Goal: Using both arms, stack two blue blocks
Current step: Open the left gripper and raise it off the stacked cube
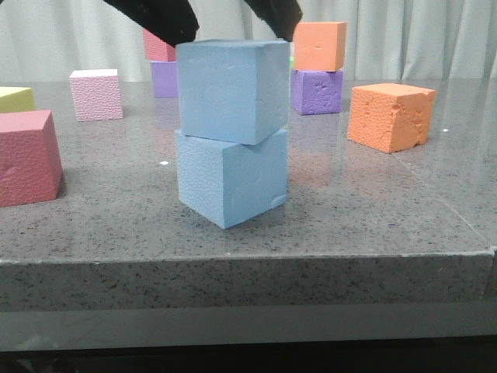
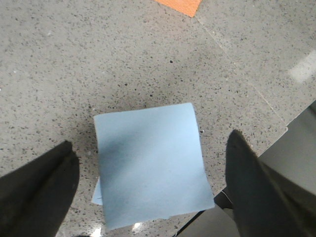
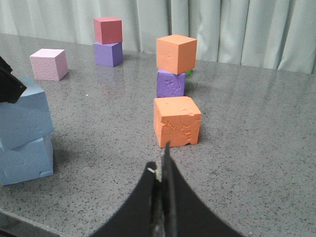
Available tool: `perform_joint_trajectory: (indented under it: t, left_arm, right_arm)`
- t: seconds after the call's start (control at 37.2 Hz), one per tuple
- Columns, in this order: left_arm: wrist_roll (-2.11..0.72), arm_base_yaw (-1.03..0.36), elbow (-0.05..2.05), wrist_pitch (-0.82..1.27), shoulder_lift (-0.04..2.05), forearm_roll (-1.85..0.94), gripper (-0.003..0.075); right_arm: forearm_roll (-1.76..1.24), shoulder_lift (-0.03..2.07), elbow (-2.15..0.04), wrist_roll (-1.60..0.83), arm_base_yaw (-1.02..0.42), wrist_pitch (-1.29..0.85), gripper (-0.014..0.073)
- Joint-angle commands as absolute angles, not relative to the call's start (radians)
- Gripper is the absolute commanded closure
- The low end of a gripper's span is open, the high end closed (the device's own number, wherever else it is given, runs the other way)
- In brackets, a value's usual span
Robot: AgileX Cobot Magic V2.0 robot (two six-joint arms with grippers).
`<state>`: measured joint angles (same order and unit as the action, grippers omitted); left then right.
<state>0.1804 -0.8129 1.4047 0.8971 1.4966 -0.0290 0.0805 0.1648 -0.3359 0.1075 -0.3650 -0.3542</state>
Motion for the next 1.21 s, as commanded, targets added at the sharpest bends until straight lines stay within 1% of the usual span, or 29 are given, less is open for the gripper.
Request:
perform_joint_trajectory:
  t: [0.0, 0.16, 0.21, 0.27, 0.35, 0.4, 0.46, 0.54, 0.56, 0.59, 0.7, 0.83, 1.05, 1.18]
  left_arm:
    - [0.186, -0.818, 1.436, 0.849, 1.44, 0.0, 0.0129]
    - [0.184, -0.818, 1.476, 0.849, 1.416, 0.025, 0.0143]
    - [0.18, -0.818, 1.488, 0.849, 1.409, 0.031, 0.0183]
    - [0.177, -0.818, 1.498, 0.849, 1.405, 0.042, 0.0253]
    - [0.177, -0.818, 1.505, 0.847, 1.398, 0.049, 0.0381]
    - [0.177, -0.818, 1.505, 0.842, 1.392, 0.054, 0.0484]
    - [0.177, -0.818, 1.505, 0.842, 1.388, 0.066, 0.0565]
    - [0.177, -0.818, 1.505, 0.842, 1.386, 0.083, 0.0668]
    - [0.177, -0.818, 1.505, 0.842, 1.382, 0.084, 0.0715]
    - [0.177, -0.818, 1.505, 0.842, 1.382, 0.084, 0.0741]
    - [0.176, -0.818, 1.485, 0.823, 1.363, 0.086, 0.0741]
    - [0.176, -0.818, 1.38, 0.714, 1.3, 0.086, 0.0741]
    - [0.176, -0.818, 1.119, 0.489, 1.085, 0.086, 0.0741]
    - [0.176, -0.818, 0.961, 0.409, 0.927, 0.132, 0.0741]
  right_arm:
    - [0.081, 0.177, -0.362, 0.11, -0.357, -0.277, 0.0662]
    - [0.081, 0.177, -0.362, 0.11, -0.357, -0.276, 0.0662]
    - [0.081, 0.177, -0.362, 0.11, -0.357, -0.276, 0.0662]
    - [0.081, 0.177, -0.362, 0.11, -0.357, -0.276, 0.0662]
    - [0.081, 0.177, -0.362, 0.11, -0.357, -0.276, 0.0662]
    - [0.081, 0.177, -0.362, 0.11, -0.357, -0.276, 0.0662]
    - [0.081, 0.177, -0.362, 0.11, -0.357, -0.276, 0.0662]
    - [0.081, 0.177, -0.362, 0.11, -0.357, -0.276, 0.0662]
    - [0.081, 0.177, -0.362, 0.11, -0.357, -0.276, 0.0662]
    - [0.081, 0.177, -0.362, 0.11, -0.357, -0.276, 0.0662]
    - [0.081, 0.177, -0.362, 0.11, -0.357, -0.277, 0.0662]
    - [0.081, 0.177, -0.362, 0.11, -0.357, -0.277, 0.0662]
    - [0.081, 0.177, -0.362, 0.11, -0.357, -0.277, 0.0662]
    - [0.081, 0.177, -0.362, 0.11, -0.357, -0.277, 0.0662]
